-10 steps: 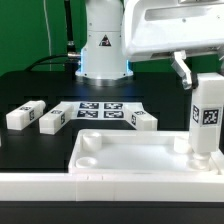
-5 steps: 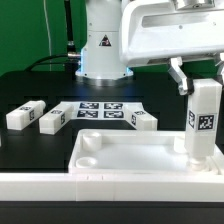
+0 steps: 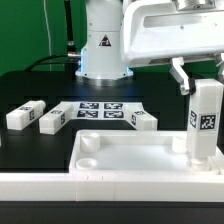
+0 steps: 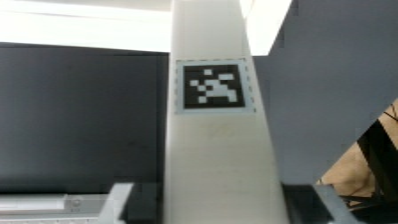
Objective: Assemble desk
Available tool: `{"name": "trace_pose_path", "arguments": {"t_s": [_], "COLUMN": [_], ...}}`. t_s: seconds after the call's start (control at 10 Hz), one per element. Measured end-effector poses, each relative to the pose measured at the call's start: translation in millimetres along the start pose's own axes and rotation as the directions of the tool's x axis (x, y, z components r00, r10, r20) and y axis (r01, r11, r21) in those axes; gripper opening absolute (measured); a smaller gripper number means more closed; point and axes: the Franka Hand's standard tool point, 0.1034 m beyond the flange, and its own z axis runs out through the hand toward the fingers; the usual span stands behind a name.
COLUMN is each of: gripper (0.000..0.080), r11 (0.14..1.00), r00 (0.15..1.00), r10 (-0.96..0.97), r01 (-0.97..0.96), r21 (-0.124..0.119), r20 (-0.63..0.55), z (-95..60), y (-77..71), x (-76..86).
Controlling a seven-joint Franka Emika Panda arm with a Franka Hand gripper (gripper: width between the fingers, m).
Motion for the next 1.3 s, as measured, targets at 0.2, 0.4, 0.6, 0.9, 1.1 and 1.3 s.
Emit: {"name": "trace_pose_path", "arguments": {"t_s": [0.2,0.4,0.6,0.9,1.1,1.3], "gripper": [0.029,0.029,0.029,0.029,0.029,0.029], "r11": [1.0,1.0,1.0,1.0,1.0,1.0], "r00": [1.0,1.0,1.0,1.0,1.0,1.0], "r10": [-0.001,-0.001,-0.005,-0.008,-0.009,-0.01], "r01": [0.001,0.001,0.005,0.008,0.009,0.01], "r21": [0.001,0.001,0.001,0.0,0.0,0.0], "r20": [0.0,-0.001,-0.009,-0.009,-0.007,-0.004], "z": [0.0,0.0,-2.8,-7.5,-8.8,-5.9], "y": [-0.9,-0.9,-3.9,-3.7,-3.7,-4.4], "x": [0.2,0.2,-4.7,-5.1,-8.0,-11.4]}}
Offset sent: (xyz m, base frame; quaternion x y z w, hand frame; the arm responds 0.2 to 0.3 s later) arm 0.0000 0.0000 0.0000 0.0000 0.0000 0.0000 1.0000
